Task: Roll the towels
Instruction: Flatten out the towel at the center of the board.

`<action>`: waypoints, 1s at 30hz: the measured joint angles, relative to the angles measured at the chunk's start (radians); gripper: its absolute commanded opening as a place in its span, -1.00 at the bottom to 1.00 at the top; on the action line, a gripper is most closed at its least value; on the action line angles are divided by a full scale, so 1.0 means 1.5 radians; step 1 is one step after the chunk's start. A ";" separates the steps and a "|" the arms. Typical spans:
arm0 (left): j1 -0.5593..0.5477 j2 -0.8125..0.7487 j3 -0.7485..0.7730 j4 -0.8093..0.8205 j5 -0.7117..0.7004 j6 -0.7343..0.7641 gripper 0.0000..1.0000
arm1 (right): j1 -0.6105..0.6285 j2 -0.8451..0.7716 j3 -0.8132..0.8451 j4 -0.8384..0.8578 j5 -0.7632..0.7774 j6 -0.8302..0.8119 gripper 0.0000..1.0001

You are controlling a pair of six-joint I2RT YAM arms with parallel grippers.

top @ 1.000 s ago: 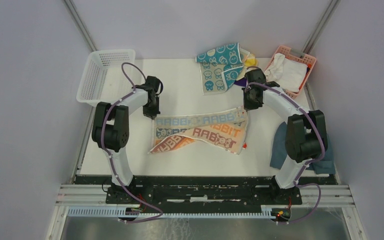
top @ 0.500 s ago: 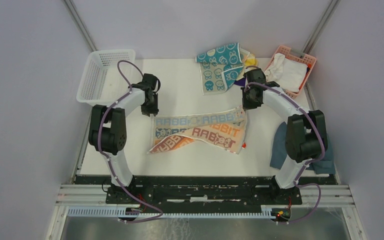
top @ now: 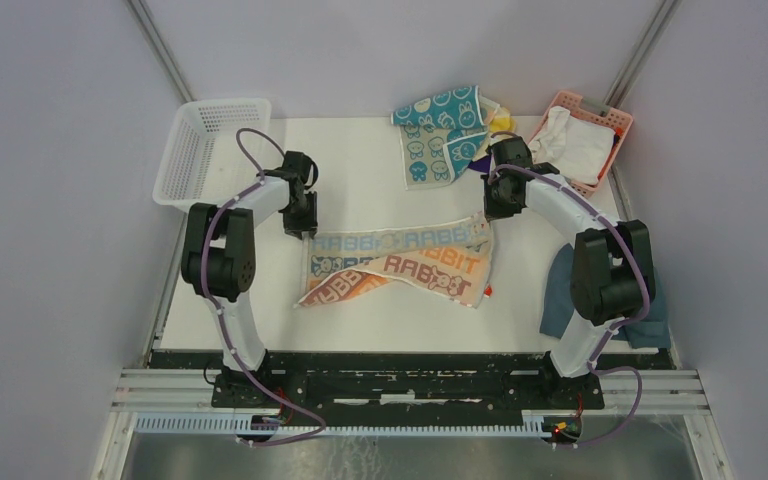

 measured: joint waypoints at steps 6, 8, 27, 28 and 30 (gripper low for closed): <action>-0.001 0.009 0.007 0.002 0.006 0.002 -0.61 | 0.000 0.000 0.000 0.001 -0.002 0.000 -0.99; -0.003 0.010 0.008 0.003 0.006 0.002 -0.68 | 0.000 0.000 0.000 0.002 -0.002 0.000 -0.99; -0.003 -0.159 0.167 -0.022 -0.060 0.007 -0.95 | -0.001 -0.094 0.104 -0.009 0.087 -0.022 -0.99; -0.003 -0.185 0.167 -0.018 -0.064 0.009 -0.95 | -0.001 -0.113 0.104 -0.007 0.089 -0.024 -0.99; -0.003 -0.243 0.162 -0.012 -0.070 0.012 -0.95 | -0.001 -0.157 0.098 0.004 0.089 -0.028 -0.99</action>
